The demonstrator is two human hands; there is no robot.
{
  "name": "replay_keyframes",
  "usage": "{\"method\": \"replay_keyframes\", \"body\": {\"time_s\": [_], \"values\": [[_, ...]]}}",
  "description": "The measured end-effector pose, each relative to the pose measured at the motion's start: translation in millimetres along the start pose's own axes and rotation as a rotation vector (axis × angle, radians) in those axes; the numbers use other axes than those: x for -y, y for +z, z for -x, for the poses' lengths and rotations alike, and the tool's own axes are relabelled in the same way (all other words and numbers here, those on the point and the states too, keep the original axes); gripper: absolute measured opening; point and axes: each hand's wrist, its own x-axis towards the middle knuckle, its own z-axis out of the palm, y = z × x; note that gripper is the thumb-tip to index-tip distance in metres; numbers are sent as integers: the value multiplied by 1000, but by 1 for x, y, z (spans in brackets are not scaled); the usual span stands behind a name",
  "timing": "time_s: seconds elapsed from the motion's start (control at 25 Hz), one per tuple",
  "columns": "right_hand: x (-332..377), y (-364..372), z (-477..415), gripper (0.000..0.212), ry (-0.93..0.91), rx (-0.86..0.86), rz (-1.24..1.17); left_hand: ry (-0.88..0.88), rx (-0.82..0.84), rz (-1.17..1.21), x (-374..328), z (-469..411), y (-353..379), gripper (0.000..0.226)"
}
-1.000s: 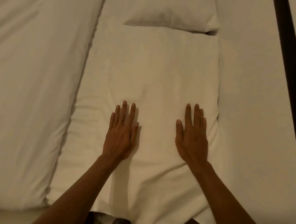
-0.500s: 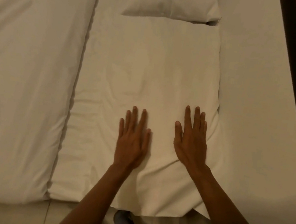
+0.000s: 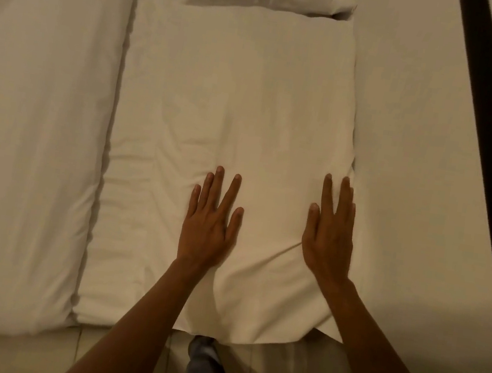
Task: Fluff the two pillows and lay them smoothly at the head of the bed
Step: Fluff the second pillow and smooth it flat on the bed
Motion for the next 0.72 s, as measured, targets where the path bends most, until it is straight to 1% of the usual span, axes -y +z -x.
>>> {"method": "replay_keyframes", "body": {"time_s": [0.12,0.32,0.48,0.6,0.72], "values": [[-12,2,22,56,18,9,11,16,4,-17,3,1,-1,59],[-21,5,21,63,3,8,-43,11,26,-16,2,1,-3,59],[-25,2,27,57,-8,-10,-119,55,87,-35,5,2,-10,61],[-20,1,32,55,48,-35,-147,78,160,-63,6,2,-19,62],[-21,-5,34,54,46,-4,-137,90,192,-78,7,1,-24,63]]}}
